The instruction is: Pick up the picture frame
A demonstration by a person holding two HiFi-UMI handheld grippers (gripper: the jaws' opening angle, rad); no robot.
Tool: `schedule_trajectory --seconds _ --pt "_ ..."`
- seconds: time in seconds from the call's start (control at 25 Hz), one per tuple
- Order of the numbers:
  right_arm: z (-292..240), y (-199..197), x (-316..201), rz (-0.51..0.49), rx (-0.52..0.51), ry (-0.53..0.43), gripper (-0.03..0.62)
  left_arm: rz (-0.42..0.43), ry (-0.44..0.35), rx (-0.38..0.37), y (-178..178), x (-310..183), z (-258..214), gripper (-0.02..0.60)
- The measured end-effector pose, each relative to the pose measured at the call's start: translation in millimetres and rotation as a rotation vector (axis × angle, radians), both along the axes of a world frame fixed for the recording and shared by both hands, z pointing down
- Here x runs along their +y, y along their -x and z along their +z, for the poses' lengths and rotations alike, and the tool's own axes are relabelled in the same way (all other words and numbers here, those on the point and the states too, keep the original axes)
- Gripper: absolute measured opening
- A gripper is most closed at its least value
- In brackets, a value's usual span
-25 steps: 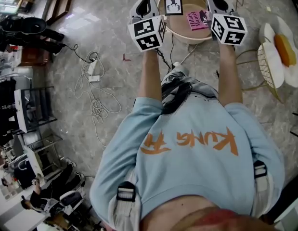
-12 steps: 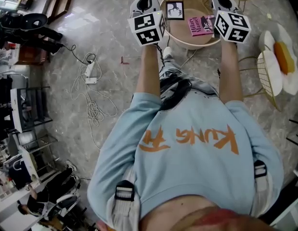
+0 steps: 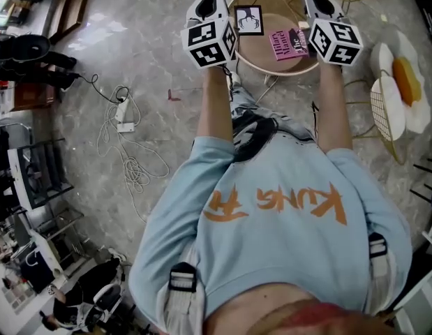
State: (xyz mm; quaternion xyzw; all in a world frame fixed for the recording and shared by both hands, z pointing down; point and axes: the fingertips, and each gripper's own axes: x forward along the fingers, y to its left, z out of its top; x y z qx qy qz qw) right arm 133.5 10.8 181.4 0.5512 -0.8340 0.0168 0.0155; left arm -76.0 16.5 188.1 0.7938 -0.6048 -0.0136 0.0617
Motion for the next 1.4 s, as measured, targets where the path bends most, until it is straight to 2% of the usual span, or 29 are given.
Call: schedule_trajectory --seconds 0.24,0.4,0.6,0.76,1.0,1.4 --pt "20 26 -65 0.017 0.029 0.058 -0.003 -0.004 0.075 0.045 31 -65 33 0.020" --pt "29 49 -114 0.023 0.029 0.068 -0.003 0.028 0.107 0.063 49 -114 50 0.020" --pt "54 69 -186 0.074 0.015 0.143 -0.003 0.096 0.201 0.075 66 -190 79 0.020" --pt "80 80 -236 0.103 0.019 0.191 -0.003 0.116 0.258 0.084 75 -244 111 0.020" --pt "122 79 -264 0.176 0.038 0.298 -0.003 0.168 0.386 0.128 73 -281 166 0.020" --pt "163 57 -278 0.256 0.032 0.397 -0.003 0.225 0.479 0.114 49 -308 210 0.020"
